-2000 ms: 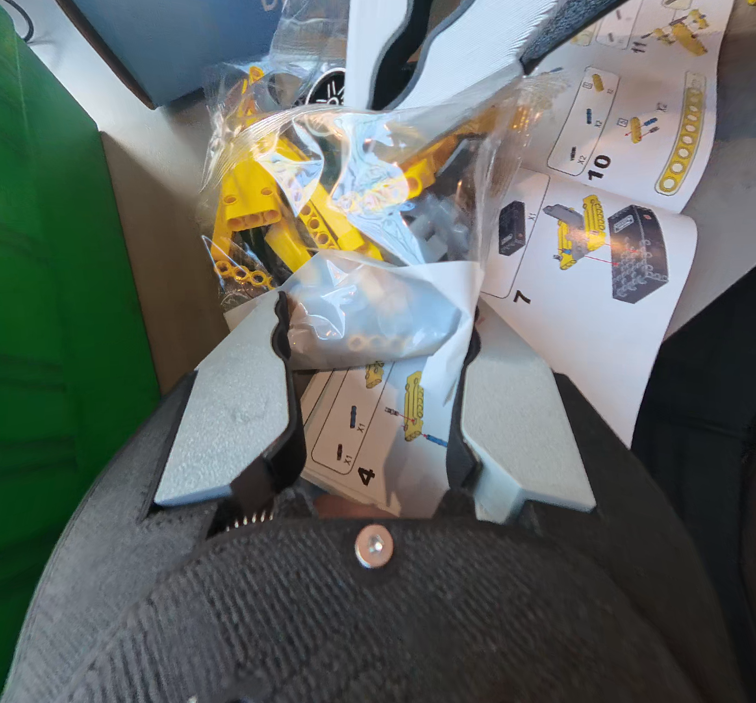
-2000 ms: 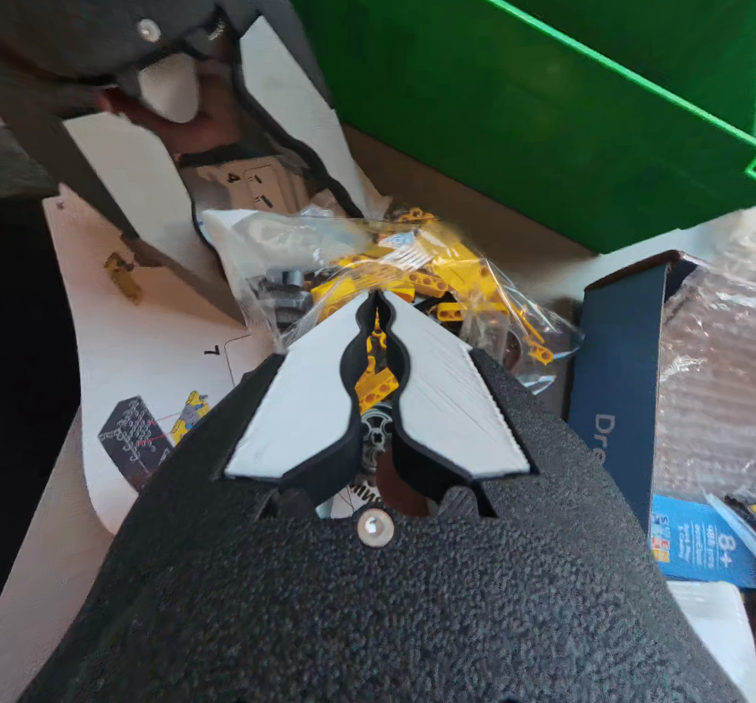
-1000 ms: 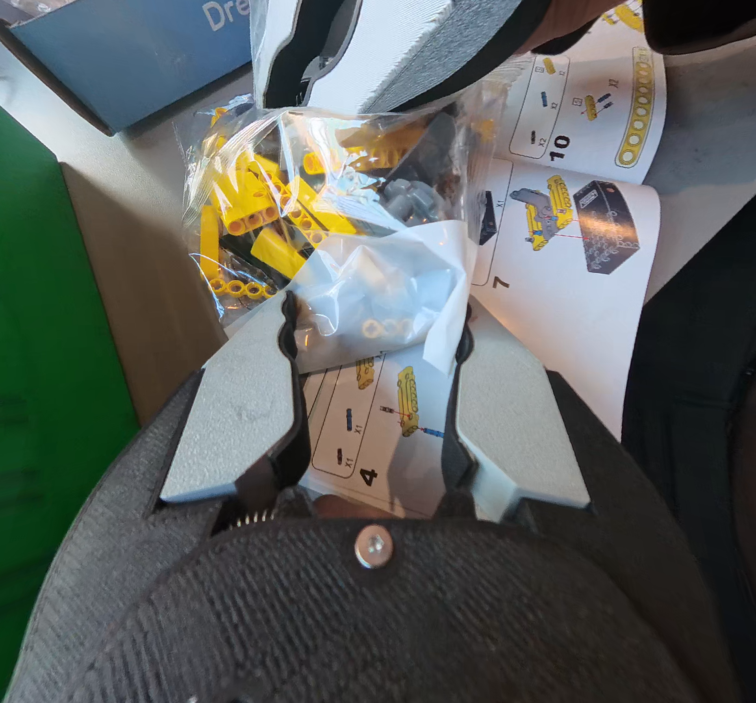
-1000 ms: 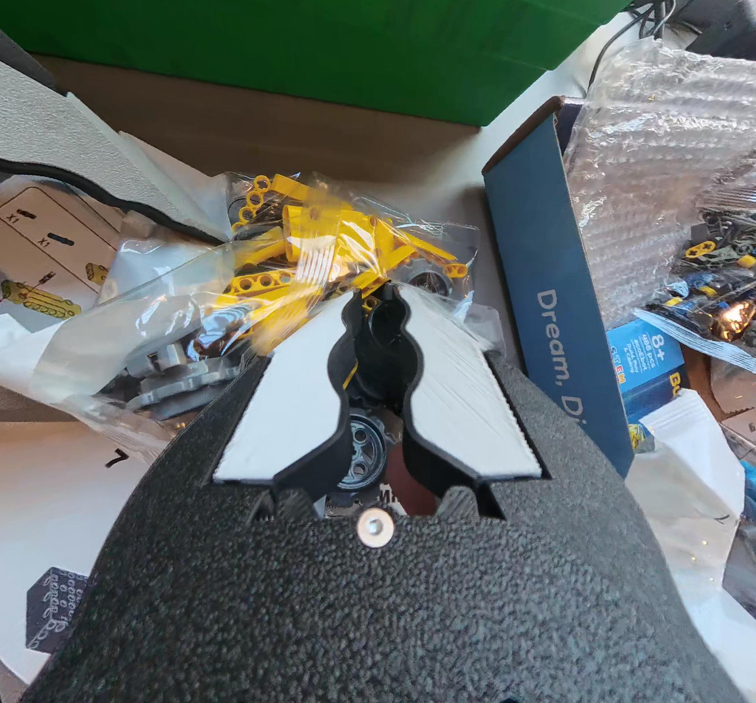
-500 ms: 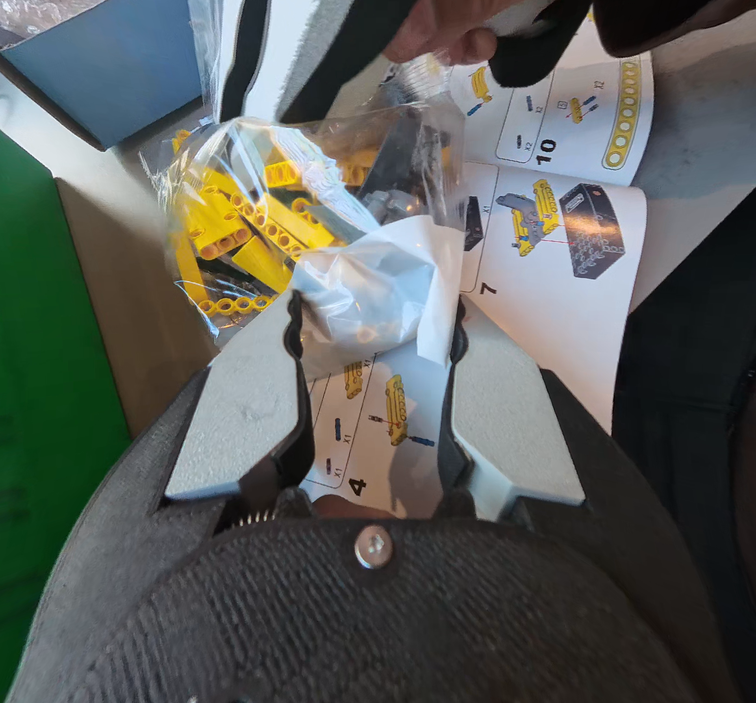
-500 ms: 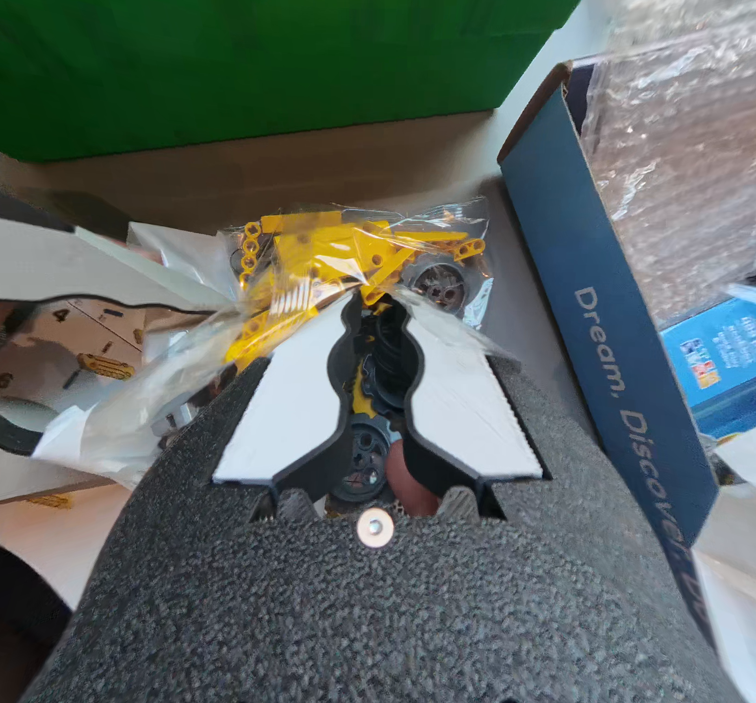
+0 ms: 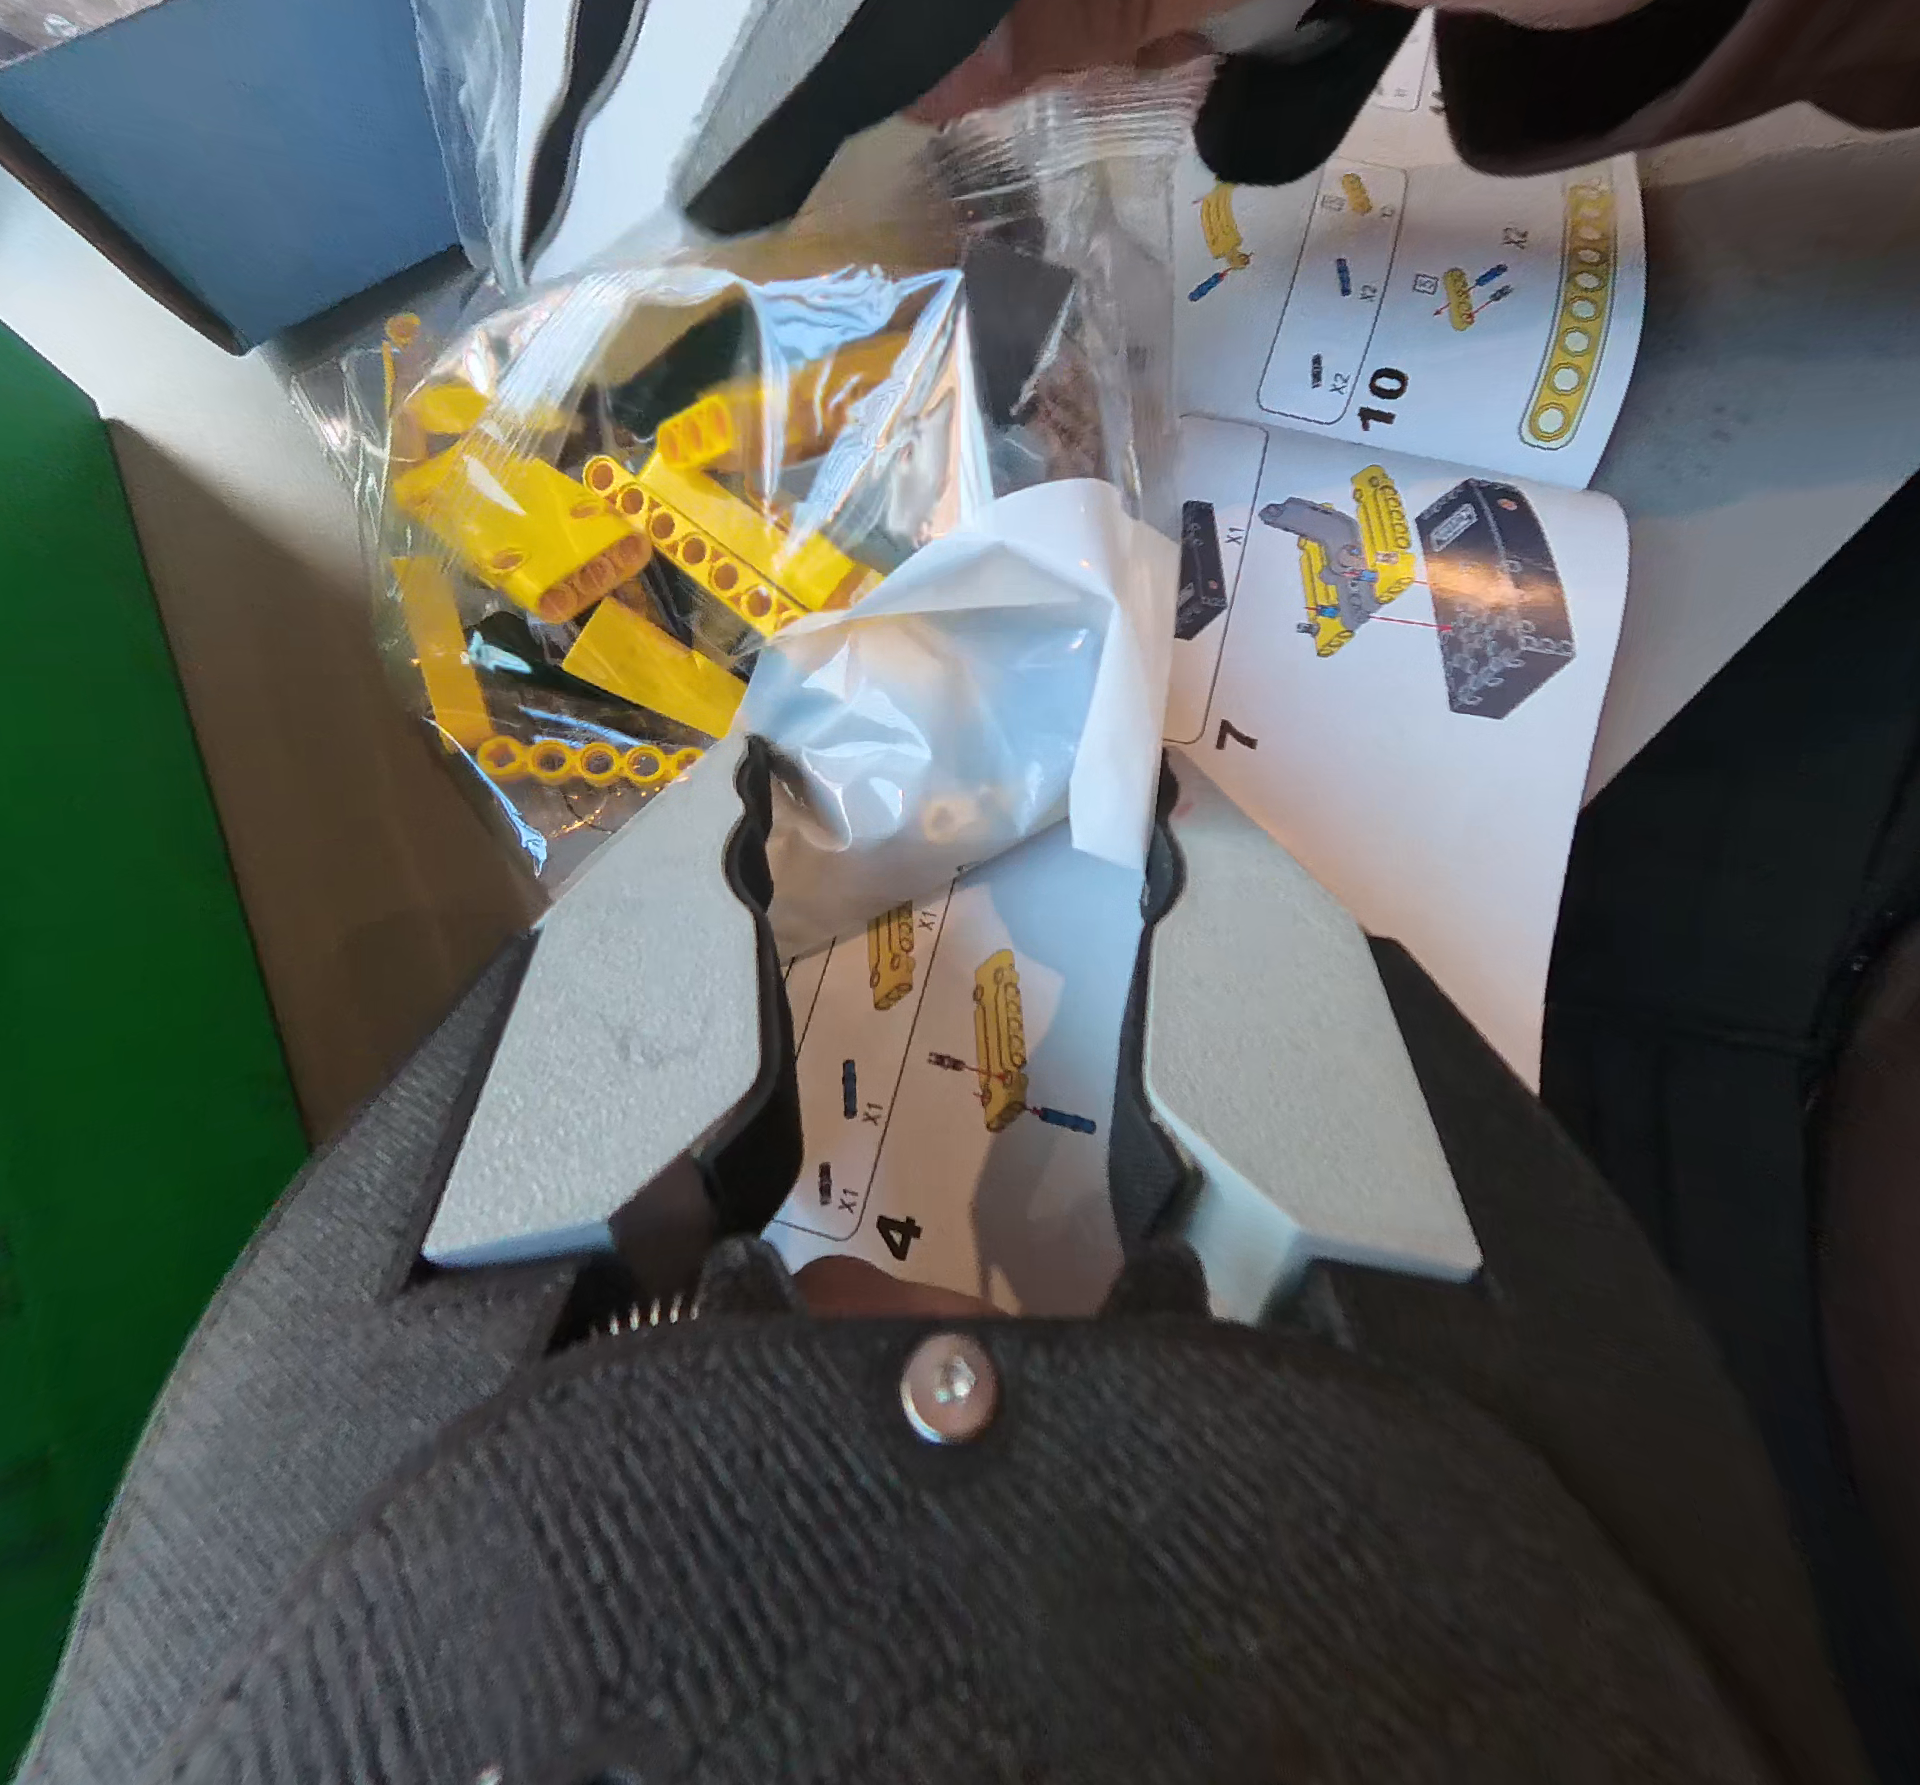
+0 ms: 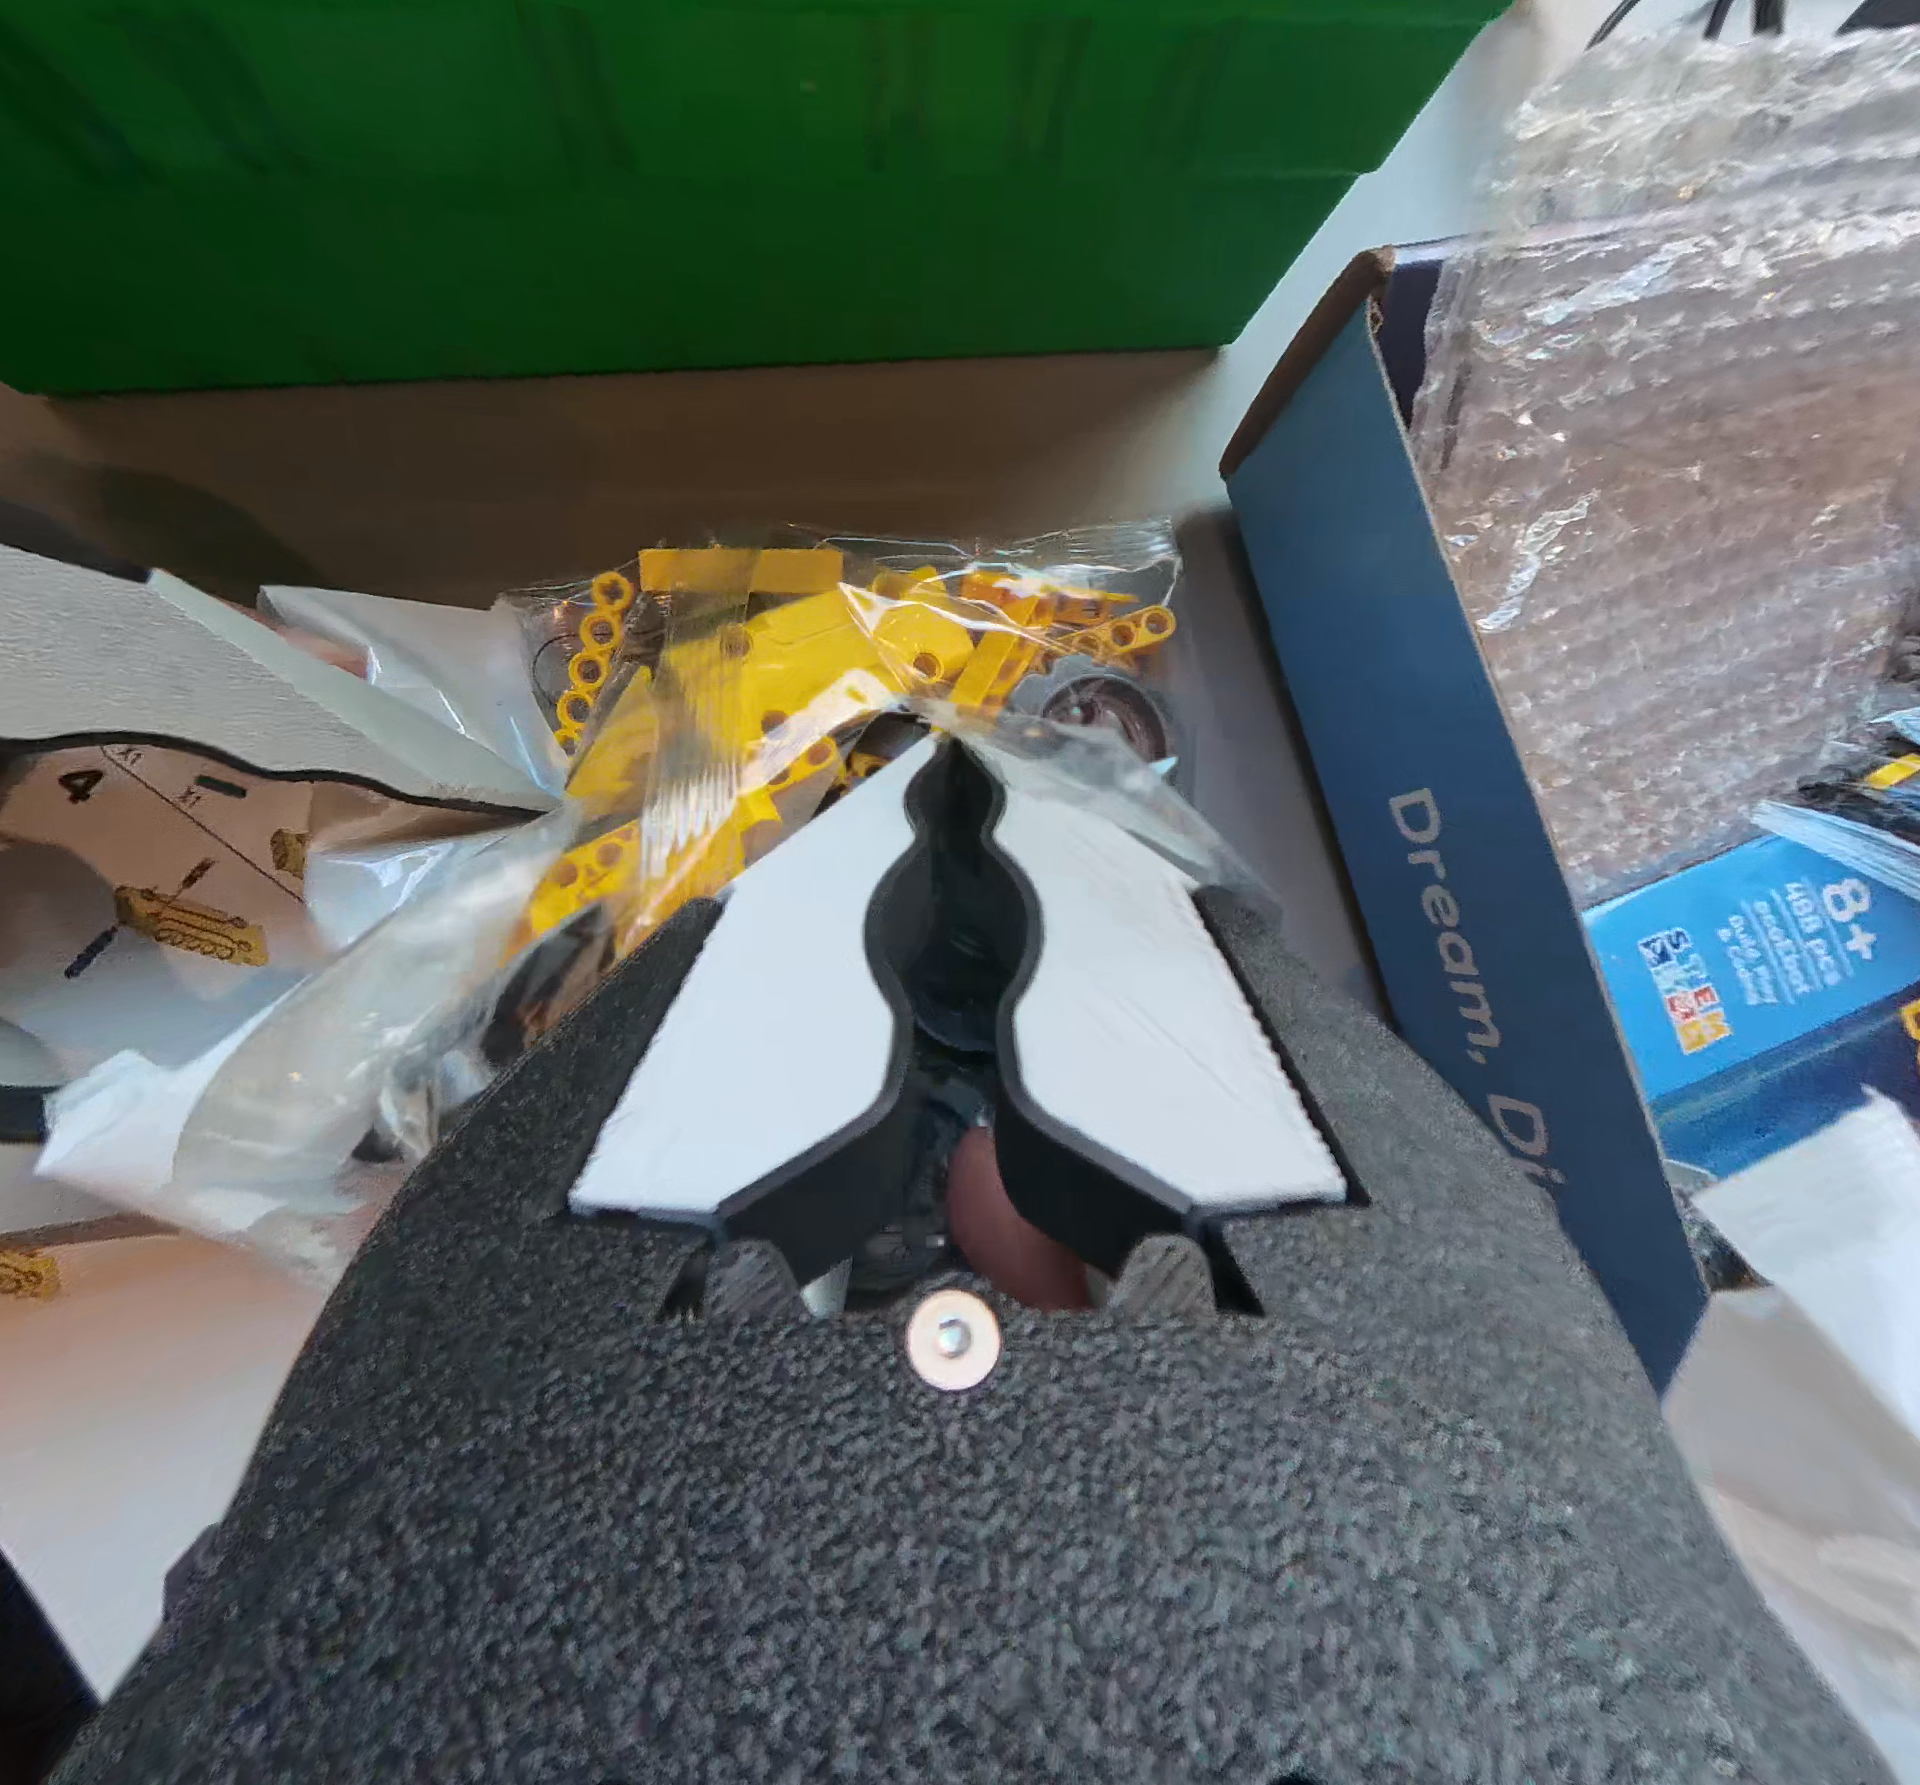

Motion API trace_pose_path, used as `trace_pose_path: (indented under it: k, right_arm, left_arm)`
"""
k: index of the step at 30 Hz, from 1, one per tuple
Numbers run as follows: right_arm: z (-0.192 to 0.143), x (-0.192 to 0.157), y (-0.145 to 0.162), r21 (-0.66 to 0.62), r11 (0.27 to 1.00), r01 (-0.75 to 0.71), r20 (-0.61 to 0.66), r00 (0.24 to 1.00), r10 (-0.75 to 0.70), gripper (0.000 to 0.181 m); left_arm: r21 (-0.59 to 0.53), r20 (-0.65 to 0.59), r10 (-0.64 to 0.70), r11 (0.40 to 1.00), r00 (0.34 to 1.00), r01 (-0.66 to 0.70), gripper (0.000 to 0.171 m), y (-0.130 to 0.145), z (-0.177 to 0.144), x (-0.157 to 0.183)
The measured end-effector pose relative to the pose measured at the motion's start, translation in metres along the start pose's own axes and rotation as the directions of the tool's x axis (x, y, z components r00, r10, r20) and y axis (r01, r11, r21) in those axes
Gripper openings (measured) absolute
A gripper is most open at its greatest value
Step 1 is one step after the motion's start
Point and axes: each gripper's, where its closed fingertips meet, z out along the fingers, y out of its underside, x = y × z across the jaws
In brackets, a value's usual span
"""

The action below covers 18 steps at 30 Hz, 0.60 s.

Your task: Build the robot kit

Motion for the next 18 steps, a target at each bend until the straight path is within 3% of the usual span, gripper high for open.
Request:
trace_pose_path:
  k: [13,14,15,18]
  right_arm:
    - [-0.025,0.006,-0.006,0.018,1.000,0.024,0.024,0.999,-0.025,0.000]
    - [-0.023,0.002,-0.006,0.019,1.000,0.015,0.039,0.999,-0.015,0.001]
    - [-0.020,-0.002,-0.005,0.010,1.000,0.014,0.052,0.999,-0.015,0.015]
    - [-0.010,0.002,0.002,-0.047,0.996,0.072,-0.017,0.997,-0.073,0.018]
  left_arm:
    - [-0.008,0.003,0.005,1.000,1.000,-0.005,0.069,0.000,-0.001,-0.001]
    - [-0.006,0.000,0.003,1.000,1.000,-0.003,0.069,0.000,-0.001,-0.001]
    - [-0.005,-0.001,0.004,1.000,1.000,-0.004,0.069,0.000,-0.001,0.000]
    - [-0.006,0.000,0.013,1.000,1.000,-0.013,0.068,0.000,-0.001,0.000]
